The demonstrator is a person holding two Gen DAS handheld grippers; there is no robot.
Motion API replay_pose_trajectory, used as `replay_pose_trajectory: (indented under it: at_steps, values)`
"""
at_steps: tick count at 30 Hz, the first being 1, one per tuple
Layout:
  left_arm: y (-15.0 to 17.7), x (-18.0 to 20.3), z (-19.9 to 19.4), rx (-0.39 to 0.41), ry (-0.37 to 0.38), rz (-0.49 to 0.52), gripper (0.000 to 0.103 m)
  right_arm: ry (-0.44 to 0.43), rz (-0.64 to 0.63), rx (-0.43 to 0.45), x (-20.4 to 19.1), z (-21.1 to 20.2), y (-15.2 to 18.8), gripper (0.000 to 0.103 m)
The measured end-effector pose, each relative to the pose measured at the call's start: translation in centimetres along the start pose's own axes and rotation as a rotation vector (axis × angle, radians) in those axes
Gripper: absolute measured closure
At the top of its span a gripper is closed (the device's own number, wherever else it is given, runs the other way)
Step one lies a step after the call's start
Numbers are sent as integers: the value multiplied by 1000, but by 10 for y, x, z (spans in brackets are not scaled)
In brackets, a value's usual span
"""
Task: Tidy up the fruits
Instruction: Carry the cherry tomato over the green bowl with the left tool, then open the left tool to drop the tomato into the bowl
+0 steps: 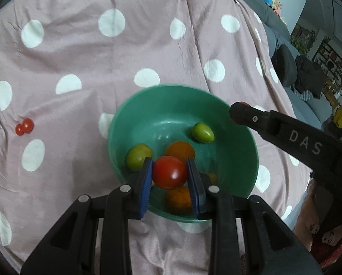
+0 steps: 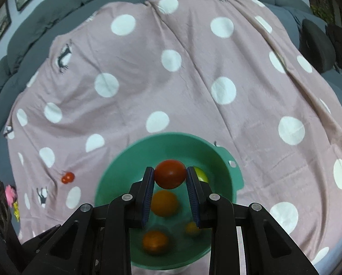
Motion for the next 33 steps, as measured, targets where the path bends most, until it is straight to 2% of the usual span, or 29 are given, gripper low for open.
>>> replay_pose_trajectory:
  at_steps: [9,15,33]
  values:
    - [4,3,18,-51,-4,12,74,64,2,-88,14,25,7,72]
    - [5,2,26,-71,-6,16,74,71,-6,-122,15,35,10,72]
    - [6,3,31,-60,12,5,73,137,-44,-171,14,51,14,72]
Point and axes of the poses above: each gripper's, at about its wrist camera, not at the fingertips, and z roughly the way its jaws point, x to its right, y to its underside, the point moved 1 cm from there along z, roughly the way its jaws point, and after that the axes turned 3 degrees about x, right-handed, at the moved point
